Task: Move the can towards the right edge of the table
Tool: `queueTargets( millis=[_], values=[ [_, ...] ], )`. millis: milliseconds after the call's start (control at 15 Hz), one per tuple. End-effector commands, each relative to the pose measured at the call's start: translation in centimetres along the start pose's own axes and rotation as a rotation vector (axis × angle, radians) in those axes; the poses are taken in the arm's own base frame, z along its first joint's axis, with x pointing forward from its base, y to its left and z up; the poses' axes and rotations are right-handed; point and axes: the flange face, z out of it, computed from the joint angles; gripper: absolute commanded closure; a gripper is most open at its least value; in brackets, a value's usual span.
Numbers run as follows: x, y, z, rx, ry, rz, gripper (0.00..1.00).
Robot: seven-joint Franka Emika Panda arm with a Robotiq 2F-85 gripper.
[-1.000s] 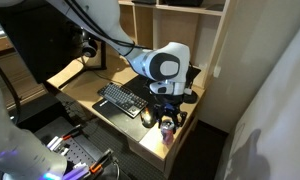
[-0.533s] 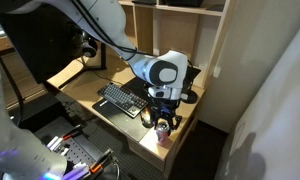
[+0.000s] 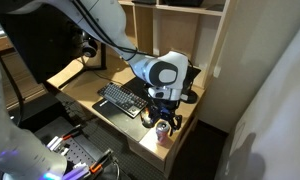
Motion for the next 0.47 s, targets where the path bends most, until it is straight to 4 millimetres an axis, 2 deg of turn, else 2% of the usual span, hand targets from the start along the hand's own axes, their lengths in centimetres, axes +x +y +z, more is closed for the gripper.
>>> queueTargets(
  millis=[0, 200, 267, 400],
  values=[
    [1.2, -0.2, -1.0, 0.018, -0.041, 0.013, 0.0],
    [2.2, -0.5, -2.8, 0.035, -0.062, 0.017, 0.0],
    [0.8, -0.9, -1.6, 0.025, -0.034, 0.017, 0.0],
    [1.4, -1.1, -2.6, 0.032, -0.051, 0.023, 0.0]
  ],
)
